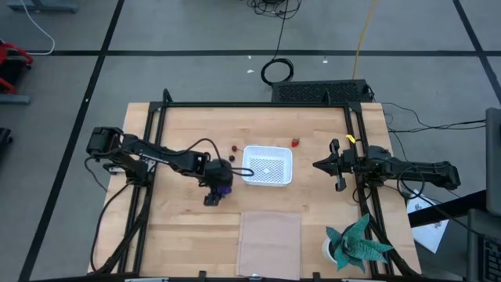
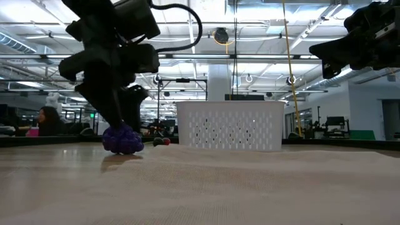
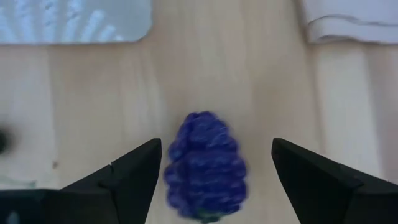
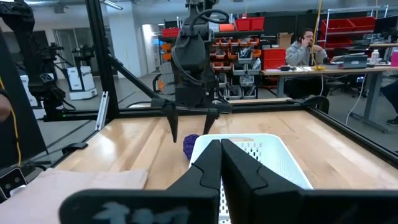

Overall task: Pick and placing Produce into tupperware
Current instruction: Put the purple grape into the white basket

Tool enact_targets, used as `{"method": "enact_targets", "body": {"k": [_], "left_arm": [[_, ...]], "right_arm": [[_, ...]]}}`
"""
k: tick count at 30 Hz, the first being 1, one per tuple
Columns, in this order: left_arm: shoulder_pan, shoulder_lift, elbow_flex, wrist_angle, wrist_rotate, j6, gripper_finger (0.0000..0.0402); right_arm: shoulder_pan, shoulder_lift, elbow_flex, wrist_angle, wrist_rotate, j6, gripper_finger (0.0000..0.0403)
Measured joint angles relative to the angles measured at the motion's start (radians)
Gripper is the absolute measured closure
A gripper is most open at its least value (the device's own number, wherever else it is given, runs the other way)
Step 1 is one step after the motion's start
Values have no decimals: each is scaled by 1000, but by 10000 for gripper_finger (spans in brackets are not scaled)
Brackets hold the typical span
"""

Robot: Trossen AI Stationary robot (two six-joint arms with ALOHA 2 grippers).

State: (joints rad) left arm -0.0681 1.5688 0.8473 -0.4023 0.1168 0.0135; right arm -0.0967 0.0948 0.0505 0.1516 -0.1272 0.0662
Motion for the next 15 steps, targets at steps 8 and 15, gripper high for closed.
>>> {"method": "enact_targets", "body": {"k": [8, 15], "left_arm": [[0, 0, -62, 85, -13, 1, 92], [0, 0, -116, 168, -13, 1, 92]], "right_arm": [[0, 0, 0, 0, 0, 0, 403], [0, 0, 0, 0, 0, 1, 403]]}}
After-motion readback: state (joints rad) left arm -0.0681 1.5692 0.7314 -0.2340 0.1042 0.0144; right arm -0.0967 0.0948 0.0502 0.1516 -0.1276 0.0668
